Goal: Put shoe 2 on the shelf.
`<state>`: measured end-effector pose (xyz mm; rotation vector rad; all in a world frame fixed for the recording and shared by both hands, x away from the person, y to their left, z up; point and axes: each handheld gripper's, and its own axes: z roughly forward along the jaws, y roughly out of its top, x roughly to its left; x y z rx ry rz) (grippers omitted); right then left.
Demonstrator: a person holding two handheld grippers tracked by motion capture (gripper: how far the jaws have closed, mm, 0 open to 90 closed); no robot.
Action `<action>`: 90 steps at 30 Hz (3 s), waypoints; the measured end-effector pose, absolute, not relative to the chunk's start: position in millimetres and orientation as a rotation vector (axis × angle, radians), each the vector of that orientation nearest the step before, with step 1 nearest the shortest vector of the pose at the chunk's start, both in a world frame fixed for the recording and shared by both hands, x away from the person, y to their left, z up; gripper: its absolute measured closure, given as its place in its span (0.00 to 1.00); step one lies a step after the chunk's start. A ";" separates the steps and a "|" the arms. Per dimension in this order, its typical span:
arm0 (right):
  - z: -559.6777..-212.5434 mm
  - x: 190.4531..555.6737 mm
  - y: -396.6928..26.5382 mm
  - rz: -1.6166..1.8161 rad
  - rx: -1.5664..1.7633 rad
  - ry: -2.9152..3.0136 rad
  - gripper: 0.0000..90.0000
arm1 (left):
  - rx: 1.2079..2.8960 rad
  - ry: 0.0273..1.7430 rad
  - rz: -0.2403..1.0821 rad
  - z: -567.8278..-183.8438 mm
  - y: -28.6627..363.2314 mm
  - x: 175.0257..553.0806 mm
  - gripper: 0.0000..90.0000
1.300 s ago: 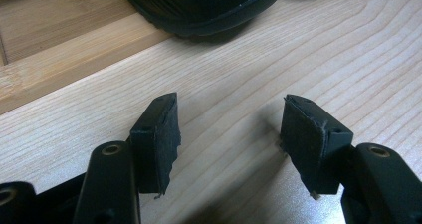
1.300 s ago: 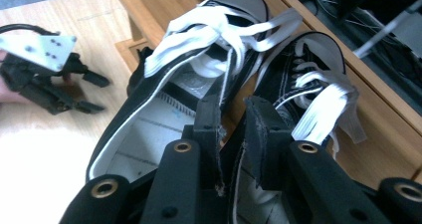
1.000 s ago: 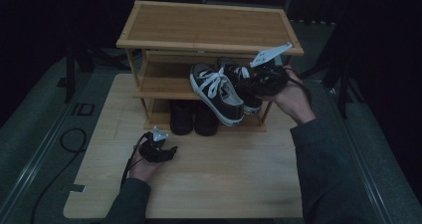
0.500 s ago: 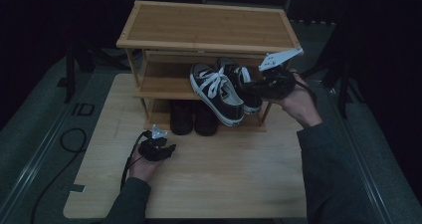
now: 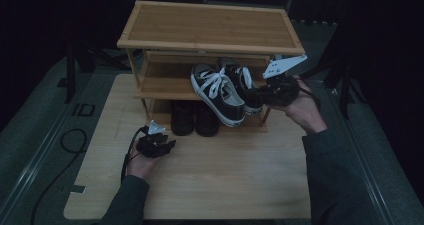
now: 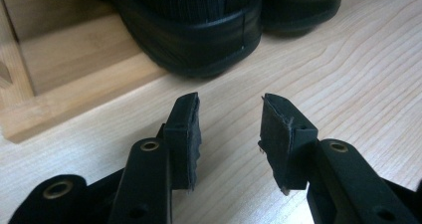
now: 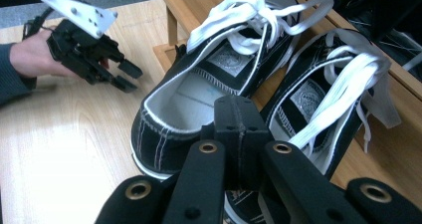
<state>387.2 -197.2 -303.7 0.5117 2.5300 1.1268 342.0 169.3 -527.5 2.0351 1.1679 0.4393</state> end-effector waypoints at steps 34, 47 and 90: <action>-341.4 363.7 -217.6 1.165 0.509 2.552 1.00 | 2.027 1.076 0.463 -472.4 169.2 353.2 0.68; -355.0 354.9 -217.5 1.186 0.493 2.570 1.00 | 2.028 1.020 0.499 -448.1 168.7 355.4 0.77; -372.9 346.1 -203.5 1.243 0.425 2.614 1.00 | 2.009 0.982 0.643 -391.1 161.0 391.6 1.00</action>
